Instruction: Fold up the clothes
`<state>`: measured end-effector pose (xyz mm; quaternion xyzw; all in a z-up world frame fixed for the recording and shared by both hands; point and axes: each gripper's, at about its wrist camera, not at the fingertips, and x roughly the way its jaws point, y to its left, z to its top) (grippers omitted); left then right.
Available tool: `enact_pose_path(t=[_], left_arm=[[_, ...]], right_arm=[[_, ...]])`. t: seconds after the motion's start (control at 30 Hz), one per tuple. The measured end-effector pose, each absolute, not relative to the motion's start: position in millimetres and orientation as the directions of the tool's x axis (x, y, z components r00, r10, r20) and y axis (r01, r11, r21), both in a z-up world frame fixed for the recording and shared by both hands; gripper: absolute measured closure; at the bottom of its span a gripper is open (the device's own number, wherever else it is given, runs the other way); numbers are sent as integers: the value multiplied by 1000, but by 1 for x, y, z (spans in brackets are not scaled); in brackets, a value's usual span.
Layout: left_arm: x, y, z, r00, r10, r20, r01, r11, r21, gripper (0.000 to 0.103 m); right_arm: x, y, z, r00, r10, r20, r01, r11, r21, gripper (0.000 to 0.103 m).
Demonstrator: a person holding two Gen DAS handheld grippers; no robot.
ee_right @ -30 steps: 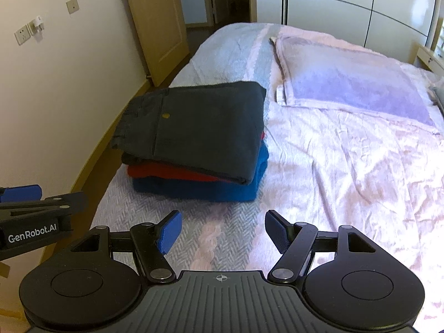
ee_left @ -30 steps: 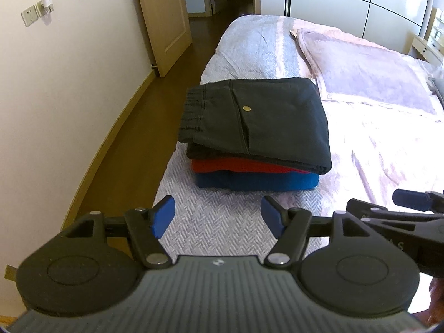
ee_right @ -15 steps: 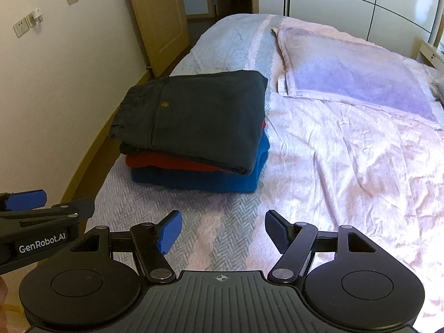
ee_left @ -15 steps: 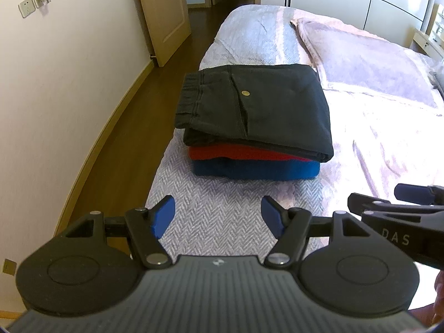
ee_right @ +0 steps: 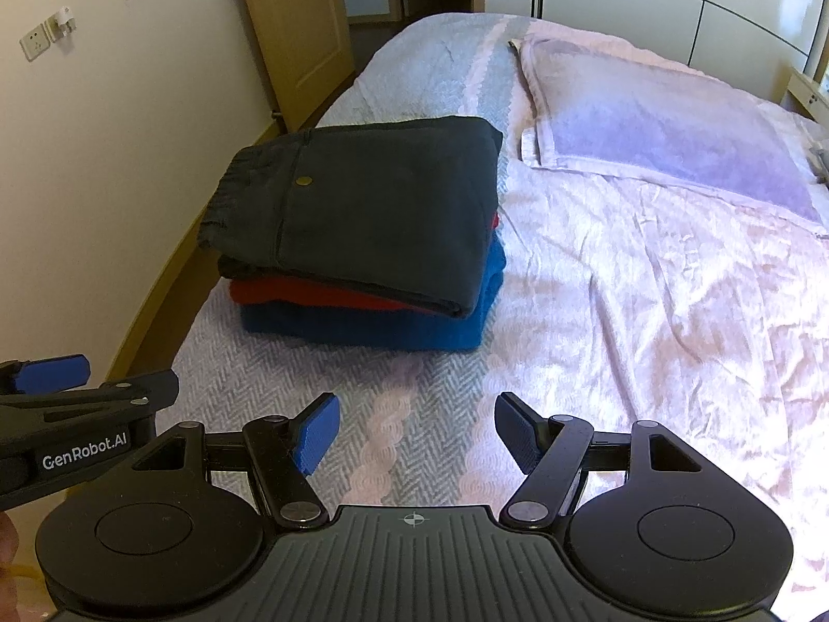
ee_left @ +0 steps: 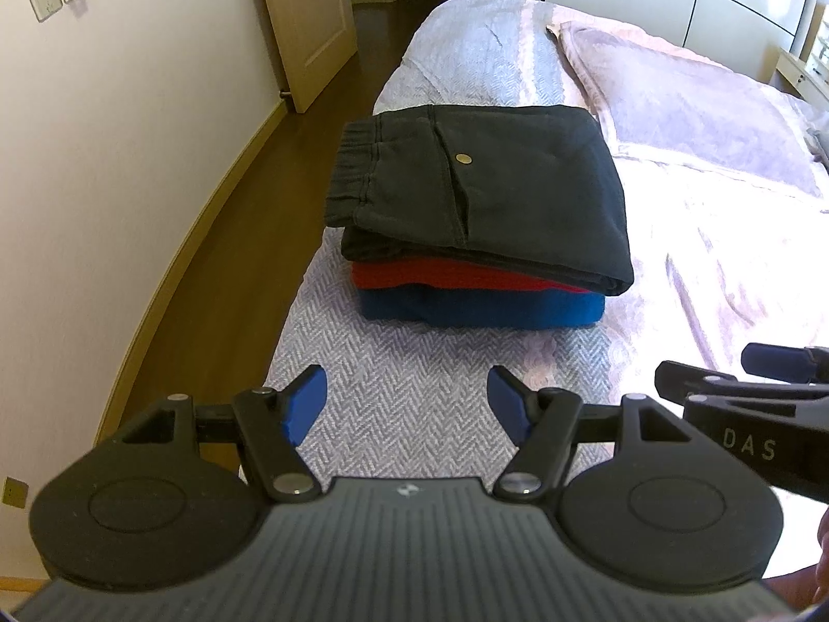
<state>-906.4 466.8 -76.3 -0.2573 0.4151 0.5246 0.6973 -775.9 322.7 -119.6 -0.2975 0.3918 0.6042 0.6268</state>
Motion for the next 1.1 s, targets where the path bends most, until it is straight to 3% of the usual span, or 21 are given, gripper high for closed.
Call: enact_pose_path(t=[1.1], left_arm=[[-904,497,-93,83,495,-865,-954,292,75,38]], right_arm=[[-780,349,-136,-51,498,-866,-991,78,104,33]])
